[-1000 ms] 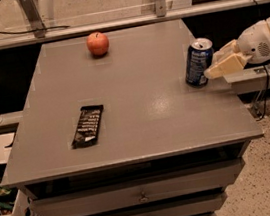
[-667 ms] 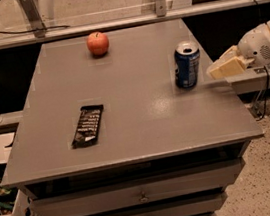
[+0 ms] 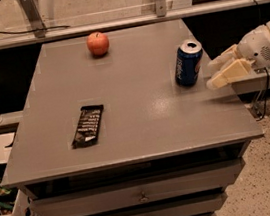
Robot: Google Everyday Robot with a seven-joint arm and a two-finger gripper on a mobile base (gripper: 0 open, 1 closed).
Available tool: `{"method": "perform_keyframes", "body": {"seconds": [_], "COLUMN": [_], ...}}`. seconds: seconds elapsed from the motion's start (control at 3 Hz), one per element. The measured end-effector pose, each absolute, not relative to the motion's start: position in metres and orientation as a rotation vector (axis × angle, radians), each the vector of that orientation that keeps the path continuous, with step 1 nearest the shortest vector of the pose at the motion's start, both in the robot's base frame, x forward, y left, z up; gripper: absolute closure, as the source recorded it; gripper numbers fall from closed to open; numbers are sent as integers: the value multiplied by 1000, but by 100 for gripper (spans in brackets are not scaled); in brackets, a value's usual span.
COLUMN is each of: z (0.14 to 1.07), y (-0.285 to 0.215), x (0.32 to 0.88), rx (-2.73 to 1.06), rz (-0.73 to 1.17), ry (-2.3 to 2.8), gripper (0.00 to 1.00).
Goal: Pick pepsi can
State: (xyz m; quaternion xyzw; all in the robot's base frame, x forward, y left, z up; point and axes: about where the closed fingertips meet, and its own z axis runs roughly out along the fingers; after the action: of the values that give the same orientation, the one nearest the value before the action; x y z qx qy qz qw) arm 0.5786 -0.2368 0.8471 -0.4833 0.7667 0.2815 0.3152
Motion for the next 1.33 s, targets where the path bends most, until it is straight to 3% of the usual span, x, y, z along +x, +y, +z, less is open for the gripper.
{"method": "perform_keyframes", "body": {"seconds": [0.33, 1.33], "z": [847, 860], "y": [-236, -215], "x": [577, 583], "rx": [-1286, -1267], "rz": [749, 824], "ry": [2014, 1906], "gripper": [1, 0]}}
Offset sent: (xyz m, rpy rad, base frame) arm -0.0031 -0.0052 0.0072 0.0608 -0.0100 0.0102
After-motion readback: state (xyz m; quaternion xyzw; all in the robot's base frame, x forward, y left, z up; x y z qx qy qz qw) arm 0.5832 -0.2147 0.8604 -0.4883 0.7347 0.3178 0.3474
